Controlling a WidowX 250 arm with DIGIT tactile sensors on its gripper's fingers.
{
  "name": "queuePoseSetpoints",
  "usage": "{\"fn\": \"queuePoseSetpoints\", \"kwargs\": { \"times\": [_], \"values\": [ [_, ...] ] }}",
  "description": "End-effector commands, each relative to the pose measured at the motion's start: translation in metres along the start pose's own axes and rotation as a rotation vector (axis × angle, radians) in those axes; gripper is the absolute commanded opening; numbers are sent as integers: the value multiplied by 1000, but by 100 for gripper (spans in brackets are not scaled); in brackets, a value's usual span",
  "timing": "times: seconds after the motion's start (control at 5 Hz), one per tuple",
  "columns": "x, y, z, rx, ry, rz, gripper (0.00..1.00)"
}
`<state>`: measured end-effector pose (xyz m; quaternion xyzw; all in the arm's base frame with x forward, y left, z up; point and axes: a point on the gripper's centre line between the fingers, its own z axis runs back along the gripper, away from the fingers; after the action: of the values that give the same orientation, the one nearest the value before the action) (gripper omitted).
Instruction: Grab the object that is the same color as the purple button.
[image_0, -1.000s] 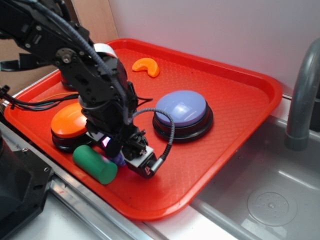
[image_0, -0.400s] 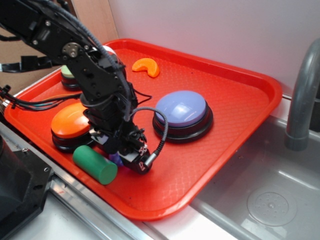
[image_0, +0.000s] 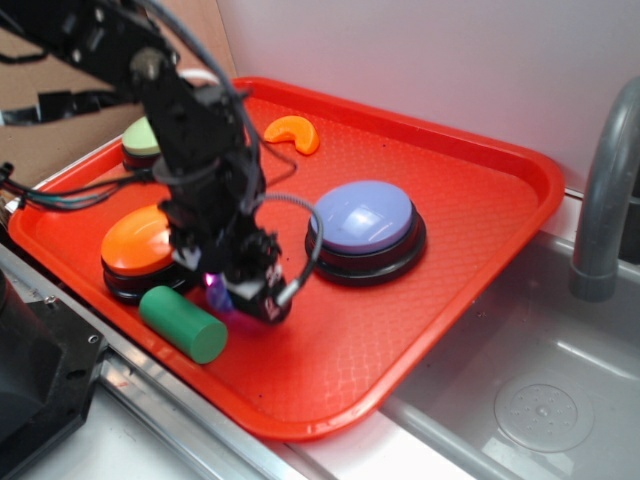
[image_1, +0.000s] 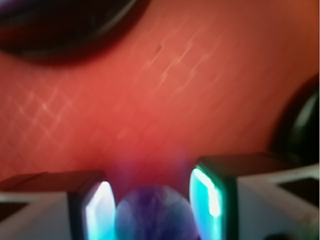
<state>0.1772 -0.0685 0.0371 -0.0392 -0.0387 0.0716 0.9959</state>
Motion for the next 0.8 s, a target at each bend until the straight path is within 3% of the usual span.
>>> {"fn": "queuePoseSetpoints", "kwargs": {
  "times": [0.0,0.4,0.6],
  "values": [
    [50,27,86,50,-164,77,0],
    [84,71,130,69,-171,168,0],
    [90,81,138,91,-193,195,0]
  ]
}}
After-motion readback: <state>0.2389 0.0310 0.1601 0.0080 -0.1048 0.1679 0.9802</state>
